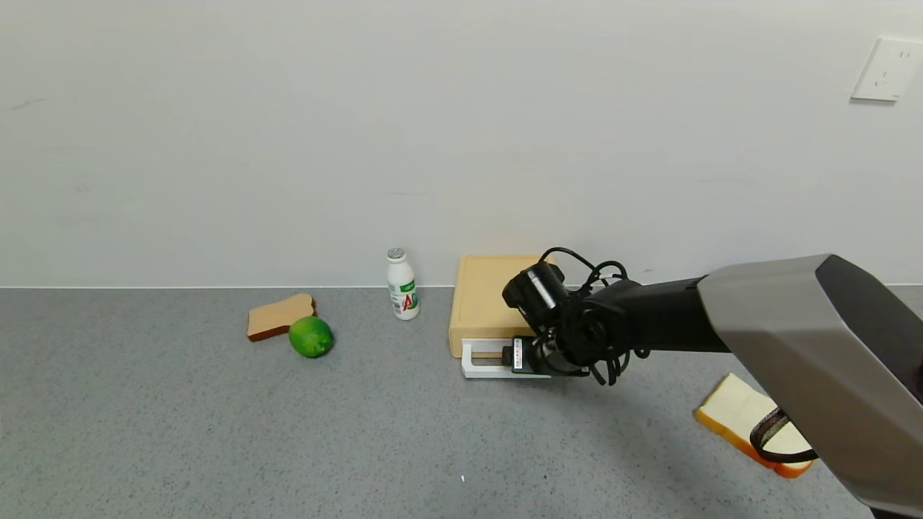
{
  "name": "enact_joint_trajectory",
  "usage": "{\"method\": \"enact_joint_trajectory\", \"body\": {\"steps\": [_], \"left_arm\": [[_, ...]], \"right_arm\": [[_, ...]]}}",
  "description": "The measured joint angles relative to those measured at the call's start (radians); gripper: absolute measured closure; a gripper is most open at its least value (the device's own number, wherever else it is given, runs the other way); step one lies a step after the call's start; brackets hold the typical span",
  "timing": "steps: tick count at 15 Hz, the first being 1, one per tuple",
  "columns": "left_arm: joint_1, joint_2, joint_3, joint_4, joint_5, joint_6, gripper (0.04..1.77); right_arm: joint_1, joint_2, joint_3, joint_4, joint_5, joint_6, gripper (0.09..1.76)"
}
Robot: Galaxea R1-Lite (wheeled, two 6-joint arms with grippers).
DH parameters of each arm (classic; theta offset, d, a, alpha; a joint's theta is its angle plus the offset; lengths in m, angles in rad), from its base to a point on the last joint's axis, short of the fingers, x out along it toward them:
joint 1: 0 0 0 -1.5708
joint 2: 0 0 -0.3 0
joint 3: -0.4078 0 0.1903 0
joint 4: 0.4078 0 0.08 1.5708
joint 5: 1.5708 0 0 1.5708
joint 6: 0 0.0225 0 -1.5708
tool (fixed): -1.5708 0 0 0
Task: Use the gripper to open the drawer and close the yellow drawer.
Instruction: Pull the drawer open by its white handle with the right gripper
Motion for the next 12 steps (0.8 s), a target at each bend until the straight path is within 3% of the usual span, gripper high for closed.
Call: {"method": "enact_joint_trajectory", "body": {"steps": [4, 12], "left_arm": [[0.0, 0.0, 0.0, 0.0, 0.0, 0.0, 0.09], [0.0, 0.0, 0.0, 0.0, 0.0, 0.0, 0.09]], "right_arm": [[0.004, -0.017, -0.007, 0.087, 0.07, -0.003, 0.14], [0.021, -0.037, 0.003, 0.195, 0.07, 0.021, 0.14]]}}
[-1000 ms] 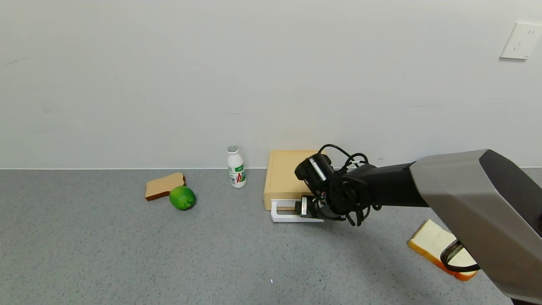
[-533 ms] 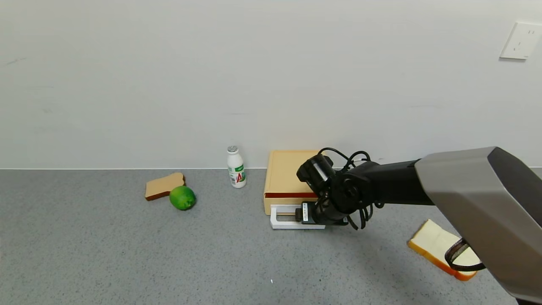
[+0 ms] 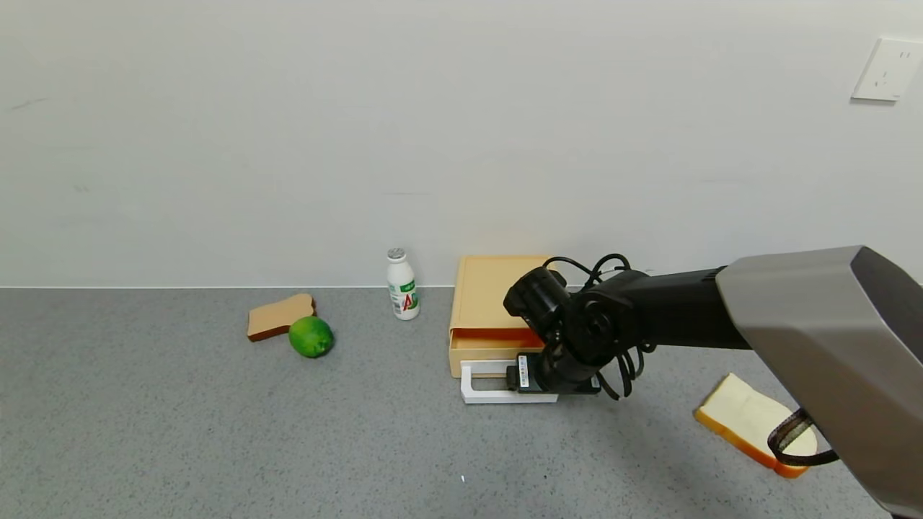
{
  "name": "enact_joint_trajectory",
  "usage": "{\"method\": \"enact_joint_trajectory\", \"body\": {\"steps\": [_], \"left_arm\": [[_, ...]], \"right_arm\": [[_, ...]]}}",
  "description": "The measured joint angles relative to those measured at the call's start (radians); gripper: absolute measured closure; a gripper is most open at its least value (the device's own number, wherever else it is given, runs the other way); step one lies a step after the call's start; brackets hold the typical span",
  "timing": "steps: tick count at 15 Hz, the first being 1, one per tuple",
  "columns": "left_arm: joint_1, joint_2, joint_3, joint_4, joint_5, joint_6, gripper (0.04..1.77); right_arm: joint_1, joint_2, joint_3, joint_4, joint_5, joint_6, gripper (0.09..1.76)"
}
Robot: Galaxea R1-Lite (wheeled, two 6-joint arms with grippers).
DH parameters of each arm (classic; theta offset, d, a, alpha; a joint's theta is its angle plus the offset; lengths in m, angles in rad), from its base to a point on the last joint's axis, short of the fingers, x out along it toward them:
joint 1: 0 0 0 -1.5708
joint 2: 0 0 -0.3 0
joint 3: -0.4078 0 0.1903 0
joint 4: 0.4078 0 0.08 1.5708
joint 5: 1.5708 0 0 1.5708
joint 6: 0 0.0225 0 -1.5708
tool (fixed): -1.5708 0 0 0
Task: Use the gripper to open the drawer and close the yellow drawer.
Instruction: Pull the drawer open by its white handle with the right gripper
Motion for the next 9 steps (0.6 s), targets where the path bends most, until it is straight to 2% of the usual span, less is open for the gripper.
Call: {"method": "enact_joint_trajectory", "body": {"steps": [9], "left_arm": [[0.0, 0.0, 0.0, 0.0, 0.0, 0.0, 0.09]], "right_arm": [[0.041, -0.064, 0.141, -0.007, -0.008, 0.009, 0.14]]}}
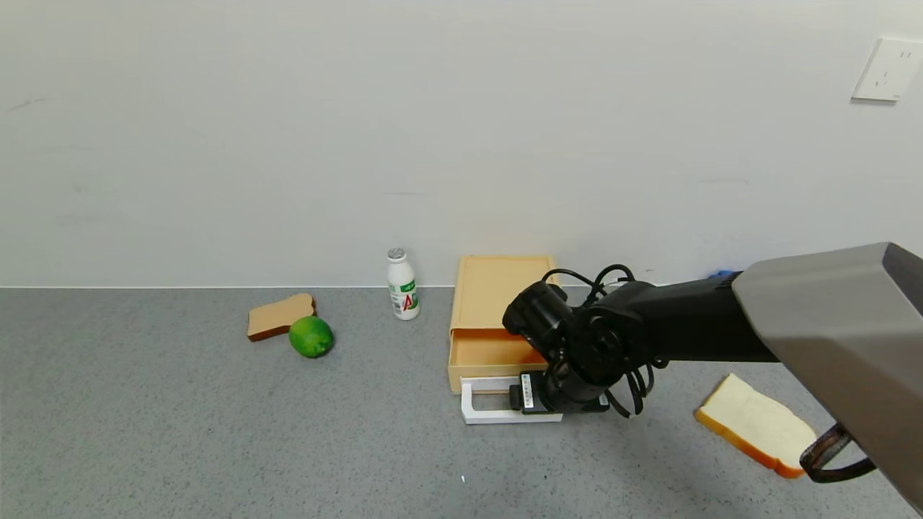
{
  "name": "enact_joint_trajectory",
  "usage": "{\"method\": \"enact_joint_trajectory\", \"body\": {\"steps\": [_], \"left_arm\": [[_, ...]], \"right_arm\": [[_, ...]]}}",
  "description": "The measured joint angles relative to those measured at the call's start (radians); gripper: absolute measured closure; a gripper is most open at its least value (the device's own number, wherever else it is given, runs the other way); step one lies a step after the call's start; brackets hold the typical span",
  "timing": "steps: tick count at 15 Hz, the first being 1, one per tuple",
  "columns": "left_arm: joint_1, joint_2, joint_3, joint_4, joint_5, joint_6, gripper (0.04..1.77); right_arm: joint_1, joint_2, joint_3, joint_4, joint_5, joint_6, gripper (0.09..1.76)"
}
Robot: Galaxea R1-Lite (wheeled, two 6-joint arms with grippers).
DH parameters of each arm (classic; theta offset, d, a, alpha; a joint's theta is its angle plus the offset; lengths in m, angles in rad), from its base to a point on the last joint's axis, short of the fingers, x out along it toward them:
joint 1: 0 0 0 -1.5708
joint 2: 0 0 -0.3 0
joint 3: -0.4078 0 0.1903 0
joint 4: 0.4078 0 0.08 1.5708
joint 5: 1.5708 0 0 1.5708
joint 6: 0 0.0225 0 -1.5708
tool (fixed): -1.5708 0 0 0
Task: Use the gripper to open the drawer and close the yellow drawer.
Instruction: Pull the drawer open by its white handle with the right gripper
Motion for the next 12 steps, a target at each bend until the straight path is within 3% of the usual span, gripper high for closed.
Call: {"method": "enact_joint_trajectory", "body": {"steps": [12], "left_arm": [[0.0, 0.0, 0.0, 0.0, 0.0, 0.0, 0.09]], "right_arm": [[0.073, -0.087, 0.155, -0.023, 0.023, 0.032, 0.14]]}}
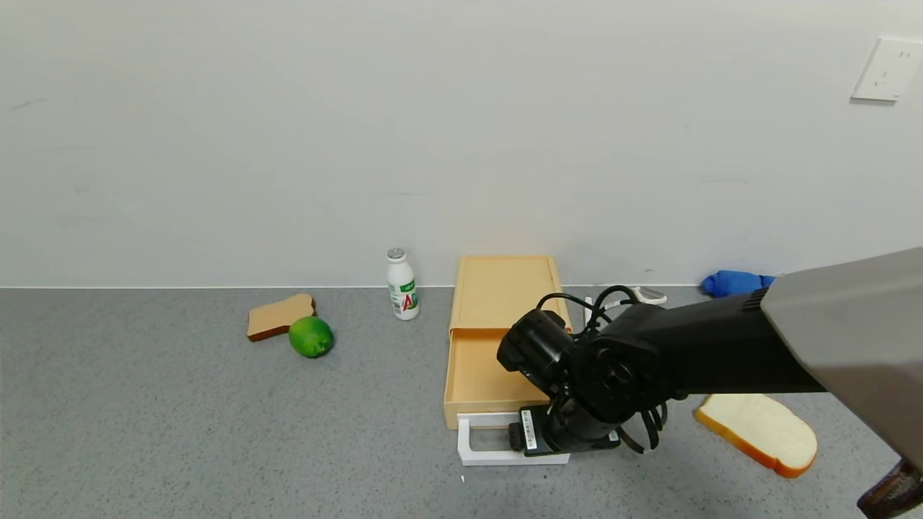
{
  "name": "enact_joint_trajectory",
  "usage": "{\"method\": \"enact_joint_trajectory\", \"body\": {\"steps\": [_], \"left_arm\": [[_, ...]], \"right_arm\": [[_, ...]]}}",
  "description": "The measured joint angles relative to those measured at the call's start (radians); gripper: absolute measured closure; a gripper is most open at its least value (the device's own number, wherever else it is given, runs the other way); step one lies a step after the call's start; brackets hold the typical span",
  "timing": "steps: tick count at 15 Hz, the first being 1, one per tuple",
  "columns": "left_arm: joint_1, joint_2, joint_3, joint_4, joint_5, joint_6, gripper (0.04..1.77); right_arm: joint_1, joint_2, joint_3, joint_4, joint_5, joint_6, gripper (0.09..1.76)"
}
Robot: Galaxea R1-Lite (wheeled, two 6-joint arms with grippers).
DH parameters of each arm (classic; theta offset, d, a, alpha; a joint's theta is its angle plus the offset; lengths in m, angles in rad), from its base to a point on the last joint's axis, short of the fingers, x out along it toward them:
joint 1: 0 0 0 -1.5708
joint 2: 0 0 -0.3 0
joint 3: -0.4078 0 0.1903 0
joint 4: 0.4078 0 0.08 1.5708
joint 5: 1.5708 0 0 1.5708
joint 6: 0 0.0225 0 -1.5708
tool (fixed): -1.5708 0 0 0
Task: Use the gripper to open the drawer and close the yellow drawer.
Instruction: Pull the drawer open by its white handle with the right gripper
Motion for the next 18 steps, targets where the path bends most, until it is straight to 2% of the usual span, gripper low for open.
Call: {"method": "enact_joint_trajectory", "body": {"steps": [8, 12, 15, 18], "left_arm": [[0.0, 0.0, 0.0, 0.0, 0.0, 0.0, 0.09], [0.0, 0.0, 0.0, 0.0, 0.0, 0.0, 0.09], [0.0, 0.0, 0.0, 0.0, 0.0, 0.0, 0.09], [0.0, 0.0, 0.0, 0.0, 0.0, 0.0, 0.09]], "right_arm": [[0.019, -0.058, 0.049, -0.022, 0.005, 0.006, 0.14], [0.019, -0.146, 0.064, -0.024, 0.005, -0.014, 0.14], [0.005, -0.261, 0.092, -0.052, 0.033, -0.099, 0.14], [-0.049, -0.39, 0.15, -0.155, 0.108, -0.213, 0.14]]}}
